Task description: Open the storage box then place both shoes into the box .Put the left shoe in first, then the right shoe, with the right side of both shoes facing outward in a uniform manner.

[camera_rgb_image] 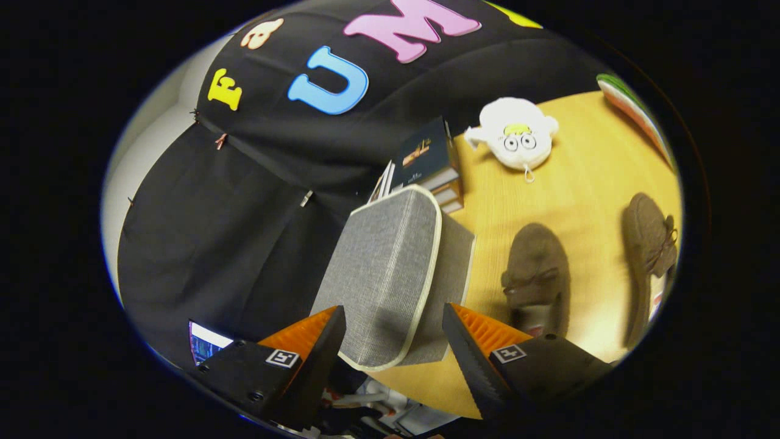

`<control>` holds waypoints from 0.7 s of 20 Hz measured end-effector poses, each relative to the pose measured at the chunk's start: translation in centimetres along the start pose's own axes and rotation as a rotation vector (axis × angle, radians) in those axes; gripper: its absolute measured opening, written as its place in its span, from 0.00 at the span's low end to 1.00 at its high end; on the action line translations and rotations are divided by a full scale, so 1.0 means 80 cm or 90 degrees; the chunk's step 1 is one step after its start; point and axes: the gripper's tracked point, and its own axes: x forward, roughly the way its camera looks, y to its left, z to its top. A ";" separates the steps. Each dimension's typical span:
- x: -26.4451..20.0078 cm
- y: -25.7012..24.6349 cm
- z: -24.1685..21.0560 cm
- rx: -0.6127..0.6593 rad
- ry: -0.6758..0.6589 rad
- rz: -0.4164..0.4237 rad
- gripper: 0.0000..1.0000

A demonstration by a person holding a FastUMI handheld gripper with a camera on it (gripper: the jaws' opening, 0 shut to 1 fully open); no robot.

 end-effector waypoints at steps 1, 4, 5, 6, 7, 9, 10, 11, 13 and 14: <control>0.006 -0.001 -0.003 0.017 0.006 0.013 0.98; 0.026 -0.008 -0.023 0.063 0.043 0.049 0.98; 0.032 -0.009 -0.027 0.079 0.053 0.062 0.98; 0.038 -0.012 -0.030 0.092 0.062 0.069 0.98; 0.045 -0.012 -0.031 0.108 0.065 0.080 0.98; 0.052 -0.008 -0.032 0.147 0.077 0.105 0.98; 0.057 -0.004 -0.034 0.162 0.083 0.118 0.98; 0.060 0.000 -0.037 0.171 0.091 0.131 0.98; 0.064 0.008 -0.042 0.195 0.116 0.154 0.96; 0.066 0.010 -0.043 0.212 0.121 0.163 0.95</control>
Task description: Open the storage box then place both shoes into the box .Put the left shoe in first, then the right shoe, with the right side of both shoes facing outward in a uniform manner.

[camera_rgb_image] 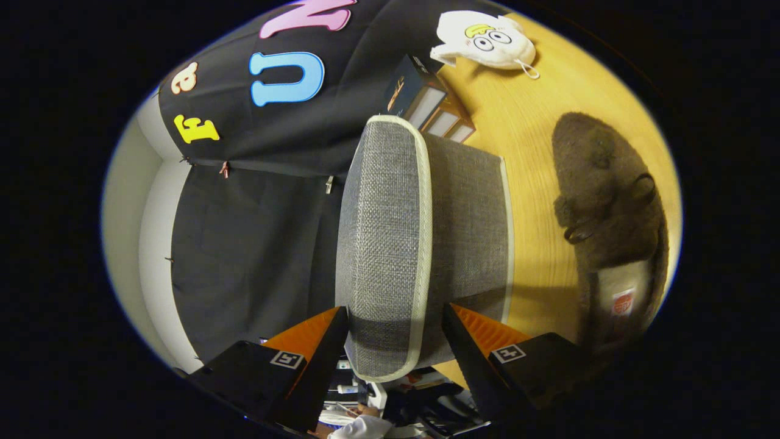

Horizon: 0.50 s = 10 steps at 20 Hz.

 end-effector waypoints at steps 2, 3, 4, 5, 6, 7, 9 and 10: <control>0.003 -0.002 0.002 0.036 0.001 0.005 0.85; 0.000 0.001 0.002 0.051 0.000 0.005 0.82; -0.003 0.003 0.004 0.068 -0.005 0.007 0.80; -0.006 0.003 0.003 0.079 -0.006 0.004 0.76; -0.008 0.004 0.003 0.084 -0.008 0.006 0.68; -0.010 0.007 0.001 0.090 -0.006 0.010 0.68; -0.014 0.005 0.002 0.101 -0.001 0.010 0.64; -0.013 0.007 0.002 0.108 -0.002 0.011 0.61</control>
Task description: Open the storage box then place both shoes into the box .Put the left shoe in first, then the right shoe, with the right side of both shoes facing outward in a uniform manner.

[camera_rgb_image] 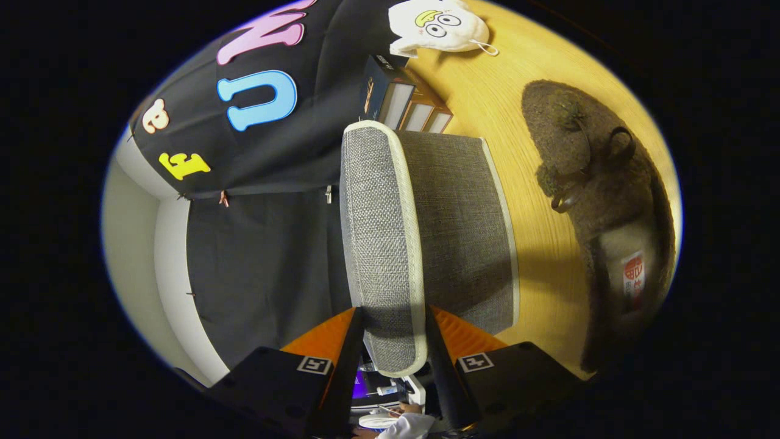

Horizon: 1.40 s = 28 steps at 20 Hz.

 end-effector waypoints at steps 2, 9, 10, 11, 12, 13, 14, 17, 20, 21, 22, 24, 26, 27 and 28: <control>-0.008 0.004 0.001 0.016 -0.013 0.002 0.47; -0.012 0.044 -0.013 0.030 0.006 0.074 0.26; 0.013 0.031 -0.013 0.024 -0.001 0.039 0.27; 0.001 0.027 -0.004 0.025 -0.007 0.038 0.16; -0.004 0.028 -0.002 0.025 -0.007 0.041 0.05; -0.005 0.032 -0.008 0.022 -0.014 0.040 0.05; 0.000 0.034 -0.006 0.019 -0.024 0.046 0.05; -0.010 0.047 -0.006 0.023 -0.029 0.057 0.05; -0.013 0.068 -0.010 0.012 -0.027 0.061 0.05; -0.015 0.081 -0.014 -0.002 -0.023 0.067 0.05; -0.017 0.093 -0.018 -0.019 -0.020 0.073 0.04; -0.013 0.121 -0.022 -0.043 -0.015 0.084 0.04; -0.006 0.148 -0.029 -0.059 -0.012 0.090 0.05; 0.000 0.157 -0.032 -0.071 -0.008 0.088 0.04; 0.007 0.168 -0.036 -0.091 -0.004 0.087 0.04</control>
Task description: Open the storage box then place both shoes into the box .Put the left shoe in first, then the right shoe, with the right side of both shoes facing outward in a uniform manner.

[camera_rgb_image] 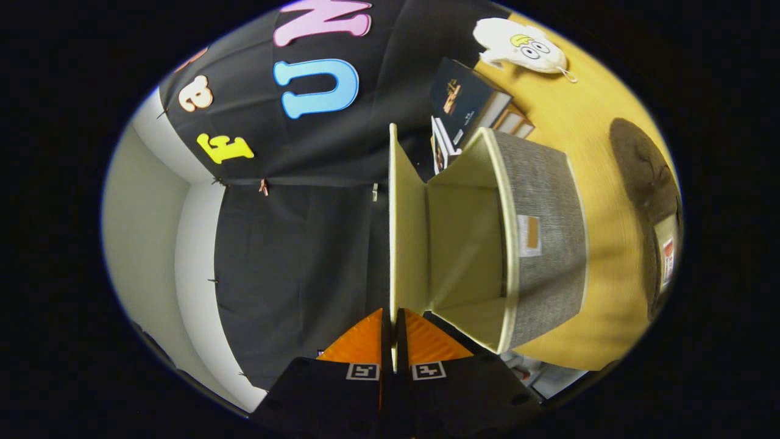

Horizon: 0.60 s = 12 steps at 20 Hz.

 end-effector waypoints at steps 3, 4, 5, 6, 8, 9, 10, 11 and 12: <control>0.029 0.039 -0.007 -0.045 0.010 0.013 0.04; 0.043 0.052 -0.008 -0.050 0.013 0.016 0.04; 0.055 0.065 -0.013 -0.058 0.017 0.019 0.05; 0.068 0.077 -0.017 -0.071 0.023 0.021 0.05; 0.097 0.090 -0.026 -0.098 0.036 0.019 0.04; 0.112 0.094 -0.031 -0.112 0.044 0.018 0.05; 0.127 0.097 -0.035 -0.124 0.048 0.013 0.04; 0.143 0.097 -0.040 -0.136 0.052 0.010 0.05; 0.157 0.100 -0.044 -0.146 0.056 0.008 0.05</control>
